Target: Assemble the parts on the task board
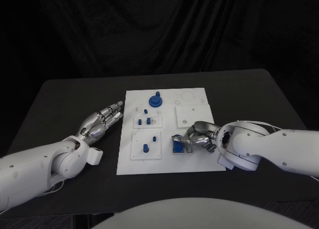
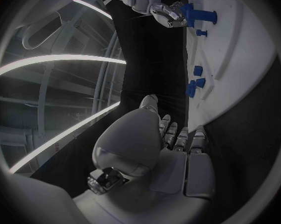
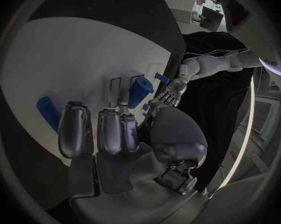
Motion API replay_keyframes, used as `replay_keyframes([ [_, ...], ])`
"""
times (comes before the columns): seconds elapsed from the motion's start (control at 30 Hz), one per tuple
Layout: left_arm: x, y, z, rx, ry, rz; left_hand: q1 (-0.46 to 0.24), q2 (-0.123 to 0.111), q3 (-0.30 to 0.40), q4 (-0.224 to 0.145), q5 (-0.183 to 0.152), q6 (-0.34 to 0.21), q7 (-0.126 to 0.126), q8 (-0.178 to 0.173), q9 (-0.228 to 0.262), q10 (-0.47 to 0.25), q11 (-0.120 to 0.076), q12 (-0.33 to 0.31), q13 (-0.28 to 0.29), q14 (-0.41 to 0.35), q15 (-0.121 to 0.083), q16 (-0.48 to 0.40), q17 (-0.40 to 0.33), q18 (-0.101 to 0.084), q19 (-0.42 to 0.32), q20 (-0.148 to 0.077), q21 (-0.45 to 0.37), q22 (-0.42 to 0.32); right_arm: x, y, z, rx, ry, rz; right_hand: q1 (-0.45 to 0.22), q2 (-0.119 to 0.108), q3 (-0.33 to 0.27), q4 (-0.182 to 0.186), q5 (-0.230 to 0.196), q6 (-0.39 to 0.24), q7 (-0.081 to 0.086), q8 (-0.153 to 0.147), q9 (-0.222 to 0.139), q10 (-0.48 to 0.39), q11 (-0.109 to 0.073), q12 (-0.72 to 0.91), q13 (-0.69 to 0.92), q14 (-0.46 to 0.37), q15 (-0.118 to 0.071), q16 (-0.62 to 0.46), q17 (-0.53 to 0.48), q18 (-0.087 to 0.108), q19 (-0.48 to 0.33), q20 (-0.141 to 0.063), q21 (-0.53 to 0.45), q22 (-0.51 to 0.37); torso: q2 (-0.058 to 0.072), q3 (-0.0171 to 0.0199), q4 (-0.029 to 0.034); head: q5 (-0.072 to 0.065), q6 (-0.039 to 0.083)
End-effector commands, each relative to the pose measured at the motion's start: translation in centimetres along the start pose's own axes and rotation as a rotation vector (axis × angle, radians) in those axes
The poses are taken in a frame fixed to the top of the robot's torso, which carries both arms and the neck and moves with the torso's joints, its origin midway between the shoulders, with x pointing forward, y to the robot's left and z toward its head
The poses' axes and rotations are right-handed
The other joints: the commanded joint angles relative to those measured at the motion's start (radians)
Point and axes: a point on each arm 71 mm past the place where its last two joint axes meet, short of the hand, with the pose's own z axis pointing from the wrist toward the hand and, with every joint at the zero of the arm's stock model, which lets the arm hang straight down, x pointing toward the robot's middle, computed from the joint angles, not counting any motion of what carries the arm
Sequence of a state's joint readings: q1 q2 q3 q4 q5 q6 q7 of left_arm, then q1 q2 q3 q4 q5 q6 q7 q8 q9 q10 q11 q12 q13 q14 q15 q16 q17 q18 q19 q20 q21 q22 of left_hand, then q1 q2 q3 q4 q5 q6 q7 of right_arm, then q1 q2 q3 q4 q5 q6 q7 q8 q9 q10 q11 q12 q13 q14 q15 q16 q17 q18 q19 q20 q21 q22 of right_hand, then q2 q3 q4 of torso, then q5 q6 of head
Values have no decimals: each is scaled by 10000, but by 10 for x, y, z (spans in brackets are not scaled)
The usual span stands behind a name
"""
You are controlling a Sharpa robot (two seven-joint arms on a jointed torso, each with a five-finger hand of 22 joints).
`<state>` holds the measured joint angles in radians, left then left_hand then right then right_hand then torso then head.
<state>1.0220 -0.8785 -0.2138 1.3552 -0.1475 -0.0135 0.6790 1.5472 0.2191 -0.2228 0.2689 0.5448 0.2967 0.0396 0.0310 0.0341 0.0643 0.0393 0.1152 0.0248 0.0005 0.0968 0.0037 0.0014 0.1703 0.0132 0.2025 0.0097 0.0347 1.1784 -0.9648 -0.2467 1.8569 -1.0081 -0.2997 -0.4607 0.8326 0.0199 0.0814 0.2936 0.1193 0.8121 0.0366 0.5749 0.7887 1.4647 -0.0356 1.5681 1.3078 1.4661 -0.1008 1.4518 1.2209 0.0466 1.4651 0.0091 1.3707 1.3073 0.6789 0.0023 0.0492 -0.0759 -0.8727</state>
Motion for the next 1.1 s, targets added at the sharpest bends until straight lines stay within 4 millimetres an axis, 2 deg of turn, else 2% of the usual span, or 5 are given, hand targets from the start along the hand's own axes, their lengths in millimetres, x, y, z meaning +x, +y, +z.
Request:
replay_keyframes([
  [0.03,2,-7,0,1087,124,-107,99,0,70,17,61,-1,53,41,10,-15,26,20,3,-5,63,-37,-14,63,12,65,19,13,0,-1,0,112,17,-100,-77,7,-71,-15,-51,-39,62,-32,14,1061,42,27,2630,482,60,-49,7,46,349,62,-38,1948,-2,4,-6,17,1],
  [0.2,1,-7,-1,1076,124,-112,104,0,75,11,64,-11,66,40,8,-18,25,19,3,-5,71,-37,-14,62,12,71,19,10,-1,0,-2,-175,-173,-3,-45,3,-109,-38,-63,-34,57,3,39,1061,39,27,2630,491,59,-33,48,40,358,62,-15,1956,-4,4,-5,34,1],
  [0.33,1,-7,-1,1071,126,-117,104,0,75,11,64,-11,66,40,8,-18,25,19,3,-5,71,-37,-14,62,12,71,19,10,-3,2,-4,-544,-448,-121,347,33,-260,-75,169,-57,3,388,325,1061,-7,27,2630,503,24,-6,96,35,374,37,8,1968,-4,4,-3,51,1],
  [0.67,1,-6,-2,1054,115,-120,109,0,80,6,65,-14,72,40,8,-21,26,17,2,-5,77,-37,-14,60,13,76,19,12,-7,7,-14,-1523,-1088,-498,1436,25,-807,-90,569,-539,-270,2388,2119,1061,-270,27,2630,515,-180,36,174,21,404,-142,57,1988,-4,2,-3,100,1],
  [1.1,1,-6,-2,1032,109,-123,119,0,88,-5,72,-15,78,39,8,-23,29,19,3,-5,91,-37,-14,58,14,85,21,14,-8,6,-18,-1995,-1163,-1006,2121,-21,-988,-349,866,-790,-368,2946,2707,1061,-326,27,2630,554,-243,135,393,-6,446,-218,176,2028,-6,7,-8,136,1],
])
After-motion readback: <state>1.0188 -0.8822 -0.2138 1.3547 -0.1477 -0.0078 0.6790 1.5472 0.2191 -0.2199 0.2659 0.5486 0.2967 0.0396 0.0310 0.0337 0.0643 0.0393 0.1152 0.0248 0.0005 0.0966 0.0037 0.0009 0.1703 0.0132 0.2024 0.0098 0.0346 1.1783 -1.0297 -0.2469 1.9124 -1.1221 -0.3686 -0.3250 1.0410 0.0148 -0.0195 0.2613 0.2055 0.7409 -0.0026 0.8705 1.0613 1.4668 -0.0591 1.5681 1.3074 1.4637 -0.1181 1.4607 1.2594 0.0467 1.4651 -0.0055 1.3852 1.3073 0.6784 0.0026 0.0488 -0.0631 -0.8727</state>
